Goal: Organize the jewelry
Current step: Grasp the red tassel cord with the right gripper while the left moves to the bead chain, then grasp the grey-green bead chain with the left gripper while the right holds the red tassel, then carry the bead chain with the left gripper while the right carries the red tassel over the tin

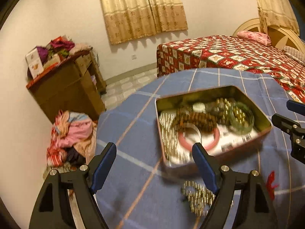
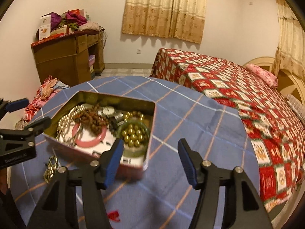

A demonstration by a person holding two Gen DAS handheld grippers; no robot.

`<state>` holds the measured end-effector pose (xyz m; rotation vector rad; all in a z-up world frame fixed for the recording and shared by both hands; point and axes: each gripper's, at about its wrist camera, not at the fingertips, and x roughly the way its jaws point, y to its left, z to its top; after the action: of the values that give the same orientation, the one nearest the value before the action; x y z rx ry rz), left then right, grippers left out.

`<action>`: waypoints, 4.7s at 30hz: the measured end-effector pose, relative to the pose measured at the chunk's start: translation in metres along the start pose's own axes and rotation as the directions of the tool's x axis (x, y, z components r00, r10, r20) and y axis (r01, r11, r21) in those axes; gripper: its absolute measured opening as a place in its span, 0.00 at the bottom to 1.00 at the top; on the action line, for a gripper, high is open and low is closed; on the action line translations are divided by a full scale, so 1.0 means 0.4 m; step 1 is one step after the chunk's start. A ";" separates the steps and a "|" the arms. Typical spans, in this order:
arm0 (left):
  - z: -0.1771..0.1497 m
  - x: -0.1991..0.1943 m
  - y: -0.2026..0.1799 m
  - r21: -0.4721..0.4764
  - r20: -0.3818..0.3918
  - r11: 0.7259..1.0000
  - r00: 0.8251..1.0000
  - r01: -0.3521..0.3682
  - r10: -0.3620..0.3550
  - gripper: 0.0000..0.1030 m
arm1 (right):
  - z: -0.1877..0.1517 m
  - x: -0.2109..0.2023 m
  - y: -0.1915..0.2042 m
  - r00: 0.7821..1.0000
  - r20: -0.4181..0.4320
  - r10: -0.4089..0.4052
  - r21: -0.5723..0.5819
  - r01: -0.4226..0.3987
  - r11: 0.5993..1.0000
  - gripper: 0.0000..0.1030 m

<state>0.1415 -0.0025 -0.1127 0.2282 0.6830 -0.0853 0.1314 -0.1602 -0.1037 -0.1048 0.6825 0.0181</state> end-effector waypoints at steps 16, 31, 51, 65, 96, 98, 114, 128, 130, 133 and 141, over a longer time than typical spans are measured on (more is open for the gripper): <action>-0.166 -0.020 -0.052 -0.014 -0.087 1.000 0.996 0.024 -0.025 0.79 | -0.158 -0.045 0.058 0.994 -0.078 0.080 0.002 -0.080 0.997 0.64; -0.163 -0.018 -0.049 -0.045 -0.090 0.998 0.994 0.053 -0.056 0.79 | -0.192 -0.024 0.093 0.981 -0.148 0.125 -0.056 -0.135 0.989 0.13; -0.117 0.017 -0.117 -0.029 -0.144 0.995 0.985 0.097 -0.100 0.79 | -0.184 -0.025 0.028 0.993 -0.102 0.052 -0.016 -0.054 0.998 0.07; -0.131 0.008 -0.132 -0.020 -0.139 0.973 0.963 0.229 -0.230 0.48 | -0.189 -0.023 0.028 0.993 -0.110 0.052 -0.021 -0.054 0.998 0.07; -0.062 -0.184 -0.035 -0.010 0.076 0.990 0.987 0.143 -0.142 0.04 | -0.127 -0.107 -0.002 0.999 0.029 0.045 -0.004 -0.045 0.999 0.07; -0.056 -0.190 -0.032 -0.011 0.085 0.989 0.986 0.146 -0.144 0.04 | -0.119 -0.119 -0.006 0.998 0.047 0.043 0.002 -0.044 0.999 0.07; -0.013 -0.191 -0.040 -0.016 0.120 0.988 0.981 0.154 -0.151 0.04 | -0.061 -0.153 0.003 0.994 0.110 0.012 -0.017 -0.010 1.000 0.07; 0.048 -0.156 -0.030 -0.008 0.135 0.988 0.979 0.154 -0.152 0.04 | -0.002 -0.116 0.021 0.992 0.119 -0.030 -0.054 0.036 0.998 0.07; 0.058 -0.151 -0.030 -0.003 0.138 0.989 0.979 0.150 -0.148 0.04 | 0.008 -0.112 0.023 0.992 0.122 -0.032 -0.059 0.039 0.997 0.07; 0.072 -0.148 -0.029 0.002 0.145 0.990 0.979 0.144 -0.142 0.04 | 0.024 -0.108 0.023 0.991 0.128 -0.037 -0.065 0.046 0.997 0.07; 0.122 -0.135 -0.028 0.018 0.165 0.991 0.977 0.133 -0.134 0.04 | 0.064 -0.092 0.023 0.990 0.140 -0.036 -0.072 0.046 0.996 0.07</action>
<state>0.1283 -0.0247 -0.0437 0.1792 0.5318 -0.2329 0.1186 -0.1477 -0.0616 -0.1879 0.5407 0.0112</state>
